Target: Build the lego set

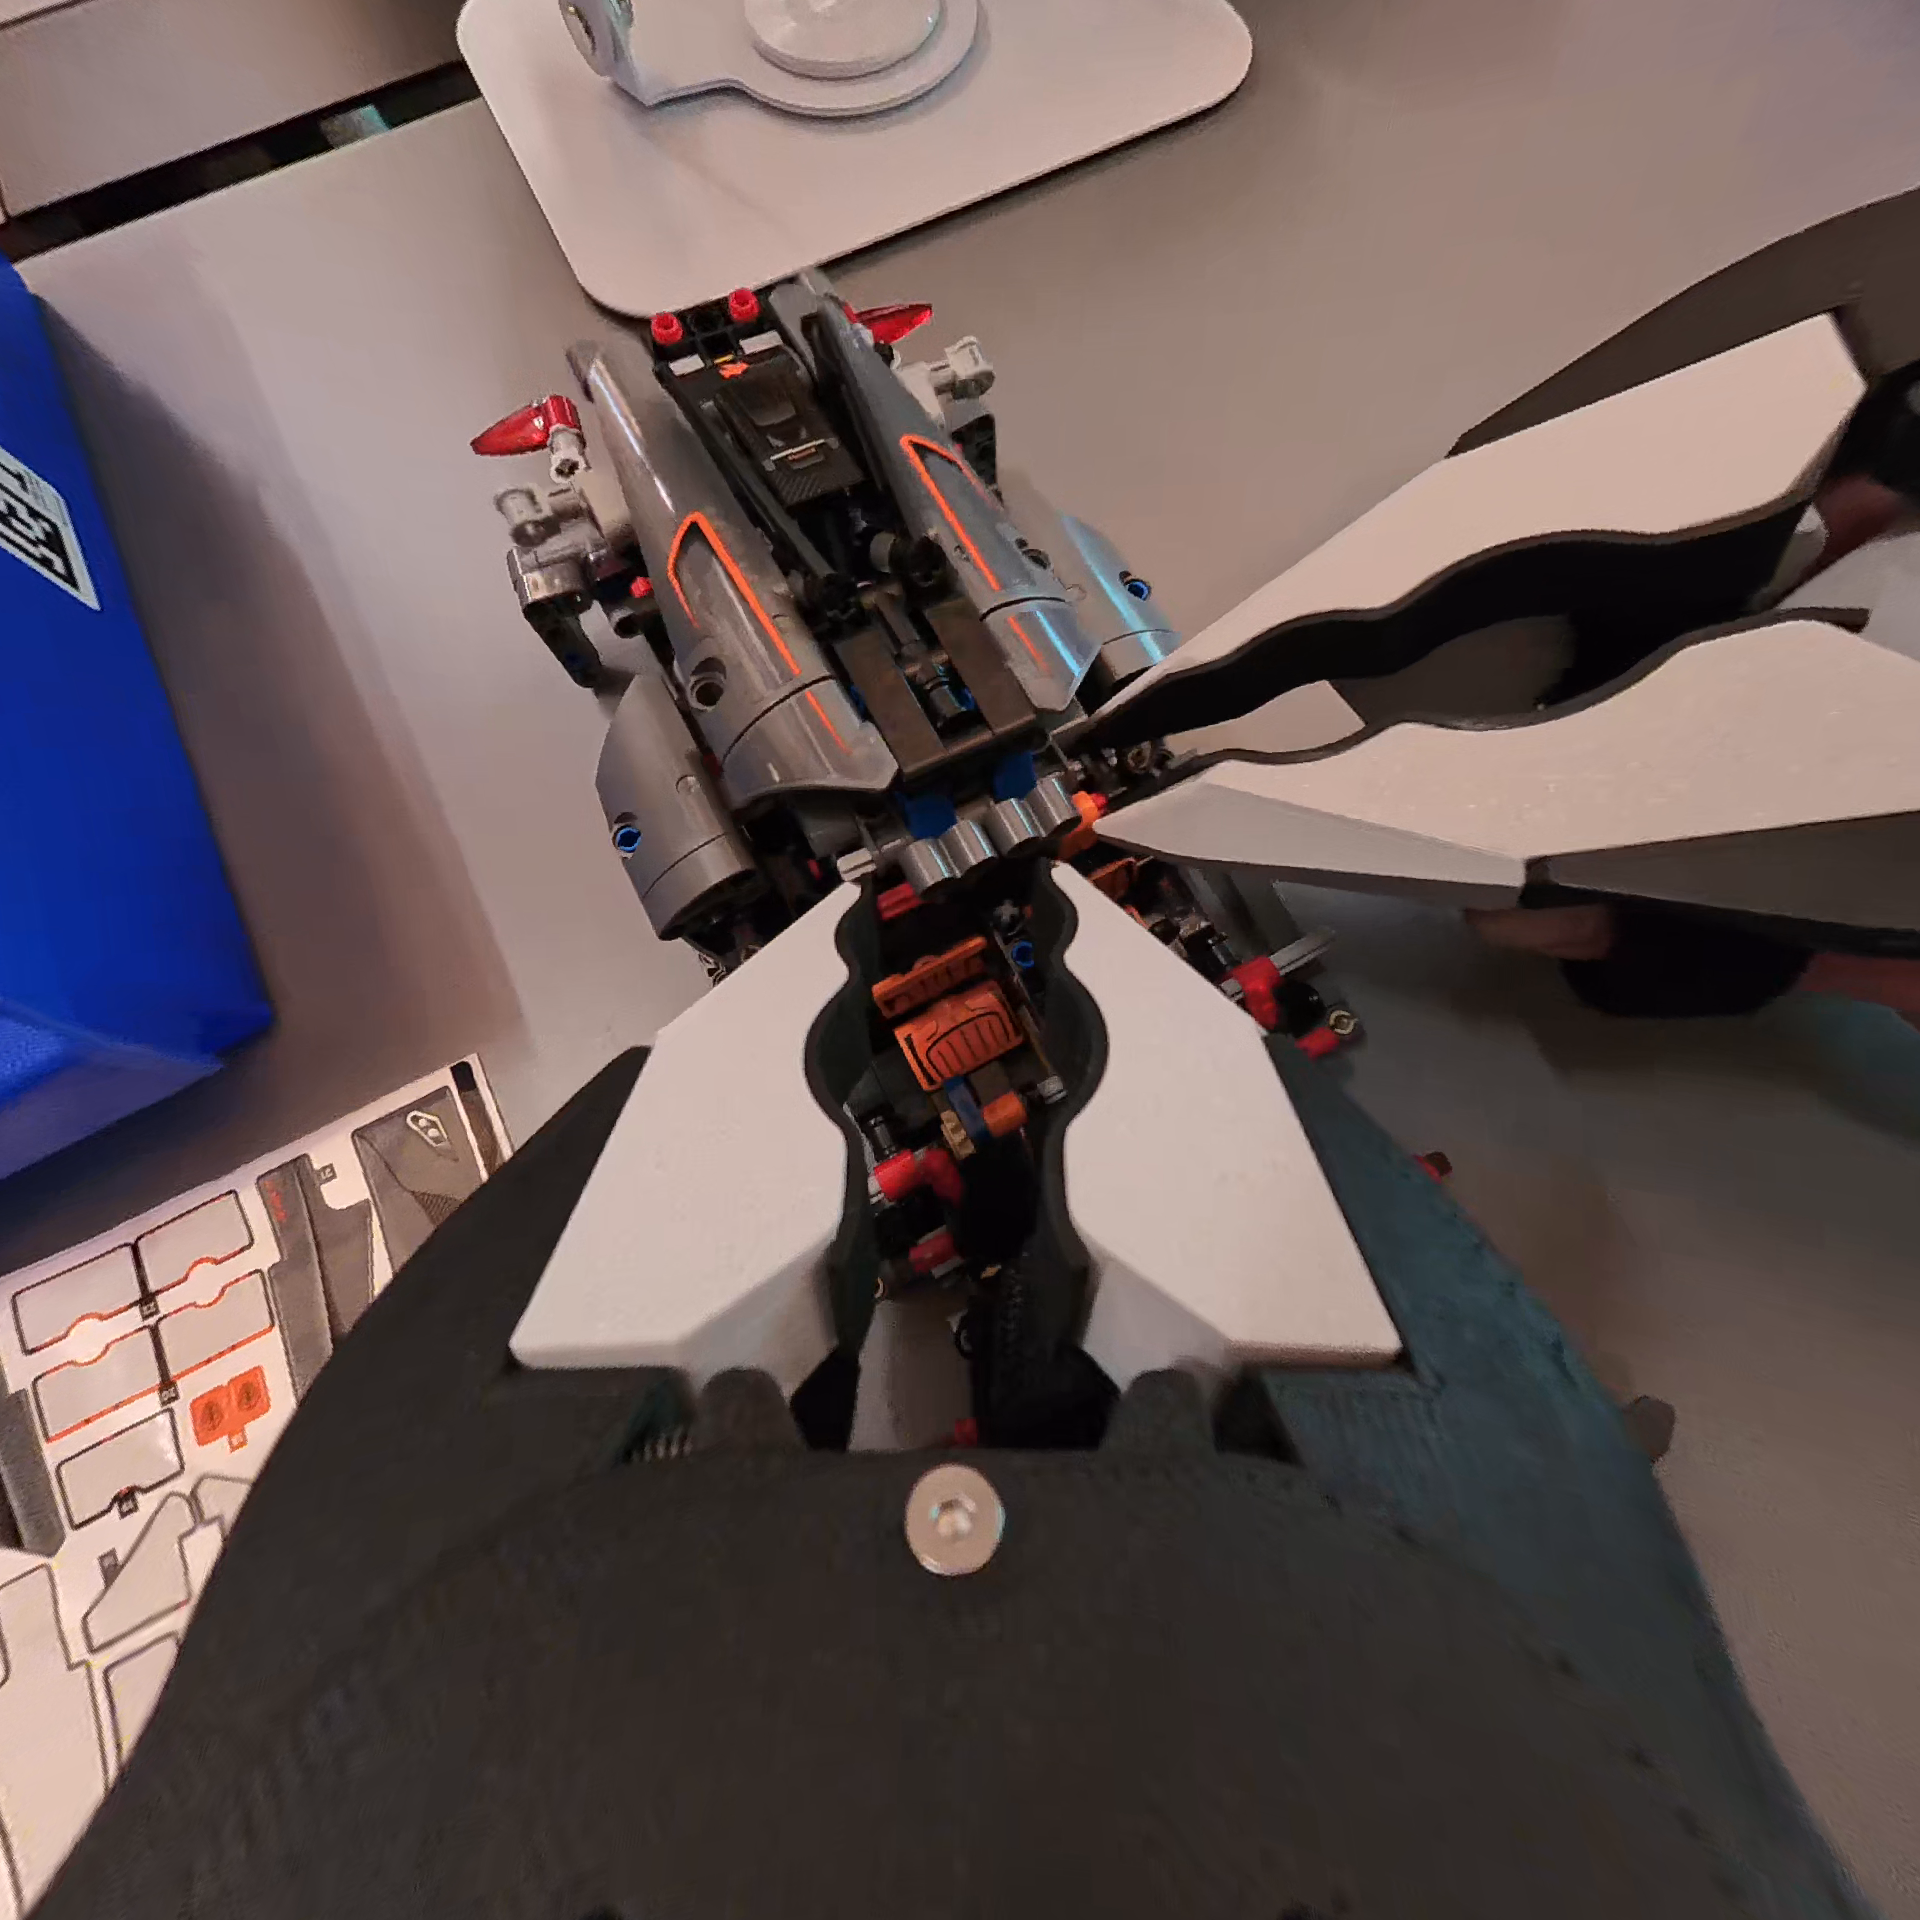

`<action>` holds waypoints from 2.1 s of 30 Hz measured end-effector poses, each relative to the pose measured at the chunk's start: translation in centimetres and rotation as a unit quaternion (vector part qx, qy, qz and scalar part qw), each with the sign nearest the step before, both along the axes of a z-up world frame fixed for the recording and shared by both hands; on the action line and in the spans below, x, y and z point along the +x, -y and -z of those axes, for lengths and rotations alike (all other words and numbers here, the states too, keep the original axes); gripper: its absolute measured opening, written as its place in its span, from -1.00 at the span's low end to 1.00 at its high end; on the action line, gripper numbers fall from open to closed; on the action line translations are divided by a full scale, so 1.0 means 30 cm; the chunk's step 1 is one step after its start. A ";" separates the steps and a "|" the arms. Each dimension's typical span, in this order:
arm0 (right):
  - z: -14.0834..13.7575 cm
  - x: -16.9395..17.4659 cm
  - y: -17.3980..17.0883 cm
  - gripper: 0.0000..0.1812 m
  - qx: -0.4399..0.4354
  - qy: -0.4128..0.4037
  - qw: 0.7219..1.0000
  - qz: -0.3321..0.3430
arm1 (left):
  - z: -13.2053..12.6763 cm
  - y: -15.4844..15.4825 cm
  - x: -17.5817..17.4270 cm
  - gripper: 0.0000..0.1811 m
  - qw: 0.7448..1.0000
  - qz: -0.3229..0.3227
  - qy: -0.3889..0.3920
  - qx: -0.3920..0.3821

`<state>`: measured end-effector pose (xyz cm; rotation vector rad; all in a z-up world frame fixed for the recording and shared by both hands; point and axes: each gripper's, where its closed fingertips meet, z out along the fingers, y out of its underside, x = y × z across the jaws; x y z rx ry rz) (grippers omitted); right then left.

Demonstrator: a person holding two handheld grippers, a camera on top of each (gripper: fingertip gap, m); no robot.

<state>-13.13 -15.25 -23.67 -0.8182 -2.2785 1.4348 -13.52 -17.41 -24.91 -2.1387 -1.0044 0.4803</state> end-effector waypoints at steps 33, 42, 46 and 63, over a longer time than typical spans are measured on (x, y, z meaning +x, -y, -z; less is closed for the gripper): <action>0.000 0.016 -0.067 -1.00 -0.016 0.004 0.999 -0.043 | -0.008 -0.048 -0.018 -0.79 0.999 0.040 -0.004 0.021; 0.002 0.014 -0.063 -1.00 -0.011 0.001 0.999 -0.045 | -0.007 -0.048 -0.019 -0.79 0.999 0.039 -0.001 0.027; 0.000 0.010 -0.060 -1.00 -0.015 0.005 0.999 -0.046 | -0.007 -0.047 -0.022 -0.79 0.999 0.037 -0.008 0.020; -0.003 -0.016 -0.050 -1.00 -0.024 0.013 0.999 -0.042 | -0.004 -0.045 -0.047 -0.79 0.999 0.037 -0.018 -0.004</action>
